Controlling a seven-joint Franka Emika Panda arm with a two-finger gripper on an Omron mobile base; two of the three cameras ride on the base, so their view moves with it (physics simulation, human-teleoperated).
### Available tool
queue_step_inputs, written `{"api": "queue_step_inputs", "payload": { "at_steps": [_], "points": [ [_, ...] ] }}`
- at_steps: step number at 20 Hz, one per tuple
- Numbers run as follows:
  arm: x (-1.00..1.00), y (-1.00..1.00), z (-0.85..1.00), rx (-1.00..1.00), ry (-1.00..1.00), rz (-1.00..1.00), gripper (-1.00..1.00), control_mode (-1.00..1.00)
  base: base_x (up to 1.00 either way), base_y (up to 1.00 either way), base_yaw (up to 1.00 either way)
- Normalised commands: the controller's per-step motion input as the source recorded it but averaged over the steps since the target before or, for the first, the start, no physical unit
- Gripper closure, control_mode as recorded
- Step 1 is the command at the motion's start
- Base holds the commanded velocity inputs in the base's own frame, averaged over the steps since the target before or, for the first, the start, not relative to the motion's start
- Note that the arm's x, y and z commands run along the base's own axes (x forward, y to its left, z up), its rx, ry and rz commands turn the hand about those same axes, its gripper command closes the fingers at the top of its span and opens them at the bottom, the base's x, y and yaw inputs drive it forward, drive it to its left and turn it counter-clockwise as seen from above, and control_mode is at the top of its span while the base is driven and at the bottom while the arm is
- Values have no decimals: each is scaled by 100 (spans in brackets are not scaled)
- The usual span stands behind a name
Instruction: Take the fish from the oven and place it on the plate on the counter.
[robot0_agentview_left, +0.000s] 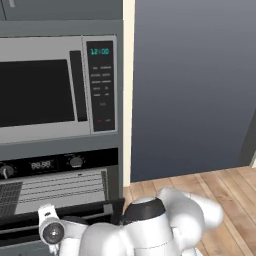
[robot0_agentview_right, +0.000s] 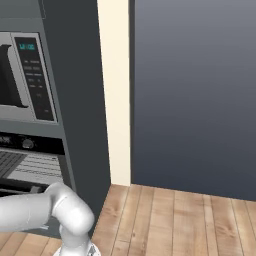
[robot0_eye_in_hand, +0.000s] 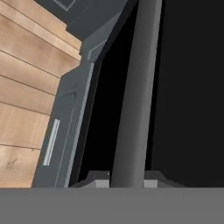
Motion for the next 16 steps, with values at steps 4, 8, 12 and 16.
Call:
{"api": "queue_step_inputs", "payload": {
  "at_steps": [4,8,12,16],
  "points": [
    [-87,0,-48,0,0,0,100,-100,0,0,0],
    [-77,0,-38,0,3,0,100,-100,0,0,0],
    [-64,0,-31,0,5,0,100,-100,0,0,0],
    [-49,0,-21,0,6,0,100,-100,0,0,0]
  ]
}}
